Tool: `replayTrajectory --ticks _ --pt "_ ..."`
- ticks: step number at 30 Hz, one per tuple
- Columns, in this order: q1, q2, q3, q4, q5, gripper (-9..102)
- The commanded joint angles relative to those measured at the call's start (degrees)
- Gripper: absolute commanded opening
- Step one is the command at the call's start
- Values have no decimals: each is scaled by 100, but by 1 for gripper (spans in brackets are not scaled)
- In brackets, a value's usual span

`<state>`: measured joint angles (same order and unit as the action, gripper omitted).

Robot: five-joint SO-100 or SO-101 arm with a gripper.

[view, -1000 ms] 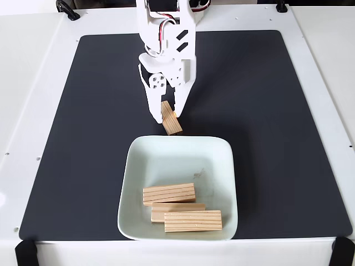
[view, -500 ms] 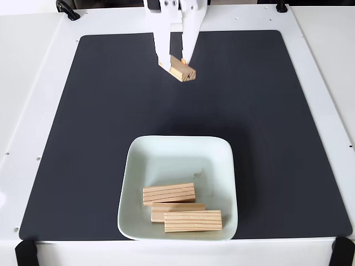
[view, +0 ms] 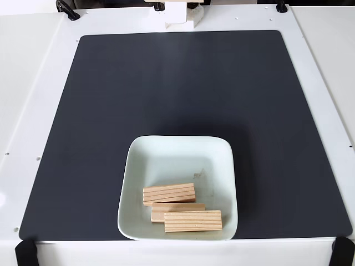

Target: Pick up the wooden block and place them on the plate.

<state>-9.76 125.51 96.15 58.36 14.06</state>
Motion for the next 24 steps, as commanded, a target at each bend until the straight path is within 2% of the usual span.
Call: replayTrajectory --ticks 1,8,24 --pt "0 -1257 -2013 -62 -756 0" --pt "-105 -3753 -4166 -53 -1512 0" --pt "-563 -6970 -5924 -62 -1459 0"
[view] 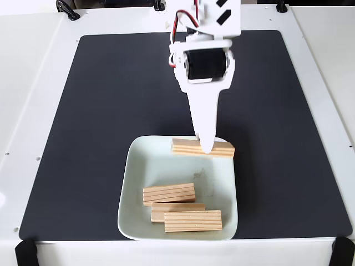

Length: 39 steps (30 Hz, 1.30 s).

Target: Pick up the wooden block and place them on the plate.

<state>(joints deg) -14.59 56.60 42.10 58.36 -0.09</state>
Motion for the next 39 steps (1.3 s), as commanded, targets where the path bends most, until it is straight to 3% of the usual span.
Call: replayTrajectory --ticks 1,8,35,39 --pt "-79 -202 -633 -62 -44 0" --pt "62 -562 -940 -62 343 0" --pt "659 -598 -861 -123 272 0" --pt "659 -562 -861 -123 352 11"
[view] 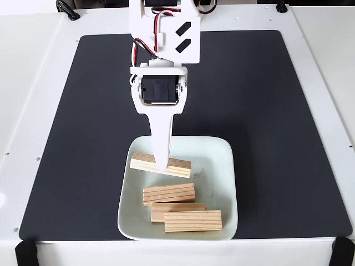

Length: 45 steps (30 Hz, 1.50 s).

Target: Pick up the wooden block and place them on the plate.

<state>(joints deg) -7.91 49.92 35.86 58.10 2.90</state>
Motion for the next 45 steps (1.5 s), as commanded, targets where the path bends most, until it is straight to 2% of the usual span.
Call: replayTrajectory --ticks 1,4,5,7,12,18,20,23,32,35,38,45 --pt "-9 114 -237 -79 53 18" --pt "35 132 -220 -35 53 39" --pt "44 132 -220 -35 53 43" --pt "44 141 -220 -35 53 45" --pt "35 176 -220 -35 18 33" --pt "9 976 536 -264 53 -2" --pt "-9 1573 1257 -536 53 2" --pt "-44 2619 2628 -1318 53 0" --pt "-141 6179 7655 -4852 62 -1" --pt "-158 7321 9202 -5766 62 -1" --pt "-246 8561 10573 -6240 62 -1" --pt "-615 11610 13500 -6258 62 -1"
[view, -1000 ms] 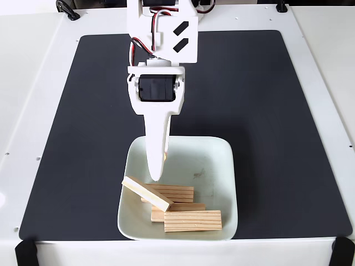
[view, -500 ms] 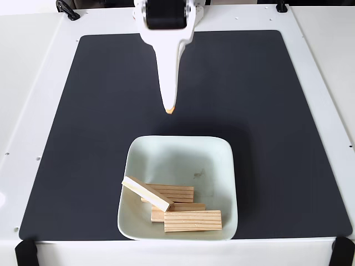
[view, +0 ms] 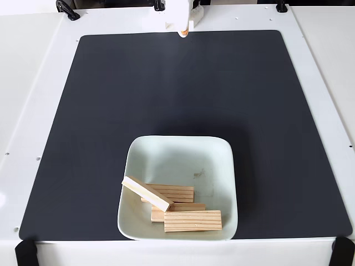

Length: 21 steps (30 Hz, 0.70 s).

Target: Pick up the wooden block and place them on the plate.

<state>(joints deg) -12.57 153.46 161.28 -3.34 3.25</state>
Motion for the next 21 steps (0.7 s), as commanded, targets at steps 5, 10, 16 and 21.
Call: replayTrajectory --ticks 5,10,16,21 --pt "-501 3331 2021 1063 185 -1" --pt "-721 3981 1441 4228 853 -1" --pt "-633 4008 1591 5634 861 -1" --pt "-598 4017 1731 5739 870 -1"
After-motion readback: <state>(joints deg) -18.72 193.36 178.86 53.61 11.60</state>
